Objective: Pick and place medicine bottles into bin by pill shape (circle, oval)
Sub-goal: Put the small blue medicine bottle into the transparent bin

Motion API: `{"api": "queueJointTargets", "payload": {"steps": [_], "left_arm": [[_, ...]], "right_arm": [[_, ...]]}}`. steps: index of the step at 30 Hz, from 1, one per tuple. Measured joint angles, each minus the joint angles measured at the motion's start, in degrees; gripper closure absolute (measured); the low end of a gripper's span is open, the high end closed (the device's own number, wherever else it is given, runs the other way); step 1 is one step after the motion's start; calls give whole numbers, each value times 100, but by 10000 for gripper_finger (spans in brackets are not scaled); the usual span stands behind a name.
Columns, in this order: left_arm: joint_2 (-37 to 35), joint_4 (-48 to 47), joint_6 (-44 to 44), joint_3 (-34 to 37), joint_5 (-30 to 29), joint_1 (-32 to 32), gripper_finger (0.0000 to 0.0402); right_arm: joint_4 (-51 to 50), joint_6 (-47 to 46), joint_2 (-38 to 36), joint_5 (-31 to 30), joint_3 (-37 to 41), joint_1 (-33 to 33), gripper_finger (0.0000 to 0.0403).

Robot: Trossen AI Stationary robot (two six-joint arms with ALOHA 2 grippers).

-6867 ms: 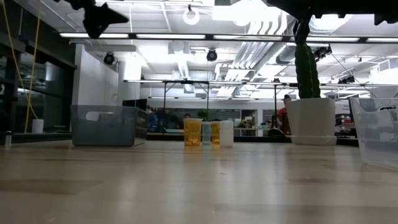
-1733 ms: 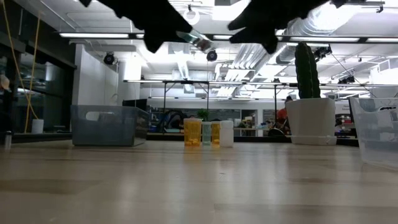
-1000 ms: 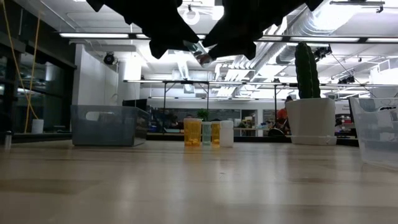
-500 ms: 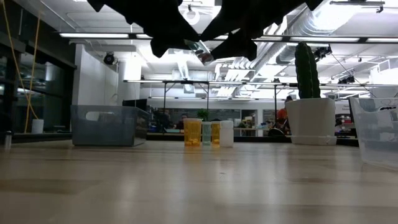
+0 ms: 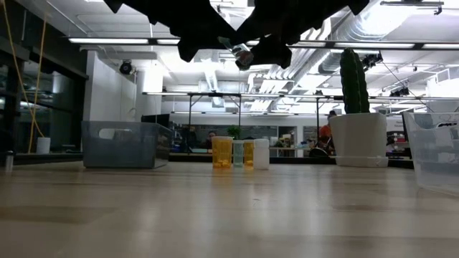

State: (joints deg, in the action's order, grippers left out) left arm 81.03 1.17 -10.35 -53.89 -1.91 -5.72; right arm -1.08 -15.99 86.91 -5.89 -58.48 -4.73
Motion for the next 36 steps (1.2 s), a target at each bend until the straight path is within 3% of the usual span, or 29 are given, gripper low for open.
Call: {"api": "queueJointTargets", "payload": {"steps": [9, 16, 29, 36], "left_arm": [[0, 0, -14, 0, -11, 0, 293], [0, 0, -15, 0, -22, 4, 293], [0, -1, -13, 2, -15, 2, 293], [0, 0, -11, 2, 24, 0, 266]], "right_arm": [[48, -13, 0, -4, 0, -2, 232], [47, 0, 0, -11, 2, 0, 275], [45, 91, -2, -4, 4, -2, 306], [45, 103, -2, 12, 4, 0, 306]]}}
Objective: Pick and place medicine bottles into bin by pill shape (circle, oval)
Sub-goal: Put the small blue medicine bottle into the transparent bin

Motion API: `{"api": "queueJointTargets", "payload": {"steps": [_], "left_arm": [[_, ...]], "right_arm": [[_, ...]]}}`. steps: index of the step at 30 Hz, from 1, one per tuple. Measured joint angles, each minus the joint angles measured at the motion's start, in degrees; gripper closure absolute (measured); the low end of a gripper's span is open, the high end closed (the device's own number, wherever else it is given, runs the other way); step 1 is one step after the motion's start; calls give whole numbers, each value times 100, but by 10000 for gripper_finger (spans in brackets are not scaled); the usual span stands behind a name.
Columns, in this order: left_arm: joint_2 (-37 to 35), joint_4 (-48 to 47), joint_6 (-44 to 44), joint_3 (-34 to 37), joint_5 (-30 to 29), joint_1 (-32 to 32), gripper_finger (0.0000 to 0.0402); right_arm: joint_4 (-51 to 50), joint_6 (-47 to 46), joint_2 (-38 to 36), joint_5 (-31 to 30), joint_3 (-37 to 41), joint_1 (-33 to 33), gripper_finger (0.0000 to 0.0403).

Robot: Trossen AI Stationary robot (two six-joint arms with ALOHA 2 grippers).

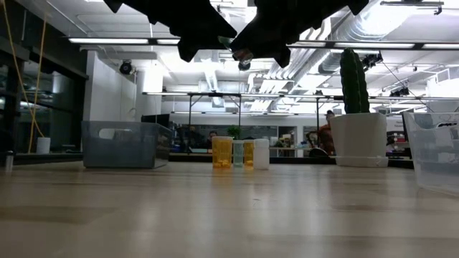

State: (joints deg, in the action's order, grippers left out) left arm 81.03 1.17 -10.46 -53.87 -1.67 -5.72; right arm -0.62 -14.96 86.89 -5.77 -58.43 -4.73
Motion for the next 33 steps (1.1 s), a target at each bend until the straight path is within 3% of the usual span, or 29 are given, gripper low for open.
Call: {"api": "queueJointTargets", "payload": {"steps": [12, 23, 27, 33], "left_arm": [[-236, -60, -135, 4, 304, -26, 206], [-2106, -675, 110, 31, 554, -343, 205], [-2744, -164, 154, 430, 153, -312, 207], [-3334, 1356, -370, 1627, -144, -198, 208]], "right_arm": [[-103, 150, -93, 24, 0, -2, 307], [-1112, 260, -1217, -80, 0, 61, 307], [-690, 99, -1538, -457, 65, -28, 307], [1035, -37, -1622, -769, 741, -292, 307]]}}
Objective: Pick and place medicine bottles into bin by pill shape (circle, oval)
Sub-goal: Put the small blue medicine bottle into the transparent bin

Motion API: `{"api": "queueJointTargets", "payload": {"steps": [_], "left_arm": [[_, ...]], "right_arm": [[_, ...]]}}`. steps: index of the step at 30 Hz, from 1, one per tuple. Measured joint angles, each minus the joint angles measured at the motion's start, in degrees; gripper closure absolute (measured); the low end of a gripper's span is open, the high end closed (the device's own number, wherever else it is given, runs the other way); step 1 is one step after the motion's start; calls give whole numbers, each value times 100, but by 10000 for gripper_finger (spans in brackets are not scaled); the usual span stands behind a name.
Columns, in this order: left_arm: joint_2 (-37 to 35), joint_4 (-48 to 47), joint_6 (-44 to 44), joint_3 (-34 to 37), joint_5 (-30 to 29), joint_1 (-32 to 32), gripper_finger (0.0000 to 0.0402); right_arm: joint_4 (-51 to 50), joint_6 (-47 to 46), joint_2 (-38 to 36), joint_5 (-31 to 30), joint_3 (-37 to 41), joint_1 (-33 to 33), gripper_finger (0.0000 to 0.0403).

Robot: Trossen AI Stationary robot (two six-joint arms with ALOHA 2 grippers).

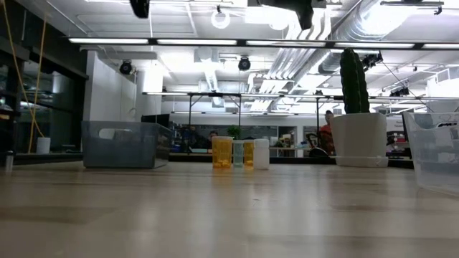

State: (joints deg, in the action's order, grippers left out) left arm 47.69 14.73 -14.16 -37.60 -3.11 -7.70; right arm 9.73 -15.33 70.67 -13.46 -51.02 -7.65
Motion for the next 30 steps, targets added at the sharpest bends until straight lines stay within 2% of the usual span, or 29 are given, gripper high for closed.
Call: {"api": "queueJointTargets", "payload": {"steps": [3, 7, 16, 19, 23, 30], "left_arm": [[-96, 347, -292, 408, 4, 96, 209], [-101, 429, -386, 599, -4, 185, 209], [-101, 435, -370, 599, -331, 185, 209], [-101, 395, -370, 598, -345, 185, 209], [-101, 288, -369, 596, -350, 185, 209], [-99, 261, -368, 596, -375, 172, 209]], "right_arm": [[833, -68, 7, -5, 368, -77, 307], [1312, -70, 9, -5, 601, -77, 307], [1412, -210, 7, 3, 623, -64, 307], [1290, -636, -99, 300, 622, -112, 307], [377, -1519, -373, 802, 620, -443, 307], [-1783, -3833, -708, 803, 620, -1800, 307]]}}
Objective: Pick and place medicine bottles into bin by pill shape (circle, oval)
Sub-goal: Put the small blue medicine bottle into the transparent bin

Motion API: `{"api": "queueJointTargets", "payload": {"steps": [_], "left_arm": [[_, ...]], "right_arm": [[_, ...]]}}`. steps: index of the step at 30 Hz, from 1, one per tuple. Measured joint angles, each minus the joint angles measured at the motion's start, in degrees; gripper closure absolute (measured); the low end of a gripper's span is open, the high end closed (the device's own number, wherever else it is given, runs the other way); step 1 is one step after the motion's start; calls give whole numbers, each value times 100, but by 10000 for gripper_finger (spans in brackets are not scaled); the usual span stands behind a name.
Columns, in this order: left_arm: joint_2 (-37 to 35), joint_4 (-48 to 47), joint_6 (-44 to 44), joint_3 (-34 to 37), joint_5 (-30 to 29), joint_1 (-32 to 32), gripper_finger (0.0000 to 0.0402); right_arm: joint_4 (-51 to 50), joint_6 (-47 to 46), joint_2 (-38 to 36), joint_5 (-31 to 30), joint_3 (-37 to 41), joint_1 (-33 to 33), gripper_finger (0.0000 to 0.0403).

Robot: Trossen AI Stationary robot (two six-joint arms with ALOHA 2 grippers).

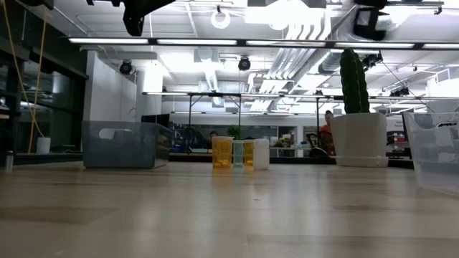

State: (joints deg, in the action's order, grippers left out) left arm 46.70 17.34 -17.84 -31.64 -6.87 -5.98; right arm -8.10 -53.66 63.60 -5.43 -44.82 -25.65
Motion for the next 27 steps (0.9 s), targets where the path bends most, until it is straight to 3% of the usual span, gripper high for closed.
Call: {"api": "queueJointTargets", "payload": {"steps": [7, 11, 15, 21, 27], "left_arm": [[0, 0, 56, 0, -5, 0, 209], [0, 0, 47, 0, -5, 2, 209], [0, 0, -3, 0, -3, 2, 209], [0, 2, -3, 0, -1, 2, 209], [0, 2, -17, -2, 4, 4, 209]], "right_arm": [[-1137, -2767, 299, -293, 0, -1556, 307], [-1415, -4007, 680, -488, 0, -1943, 307], [-1679, -5065, 1121, -505, 0, -1972, 307], [-2052, -5878, 1731, -506, 0, -1738, 307], [-2122, -6066, 2135, -401, -7, -1419, 307]]}}
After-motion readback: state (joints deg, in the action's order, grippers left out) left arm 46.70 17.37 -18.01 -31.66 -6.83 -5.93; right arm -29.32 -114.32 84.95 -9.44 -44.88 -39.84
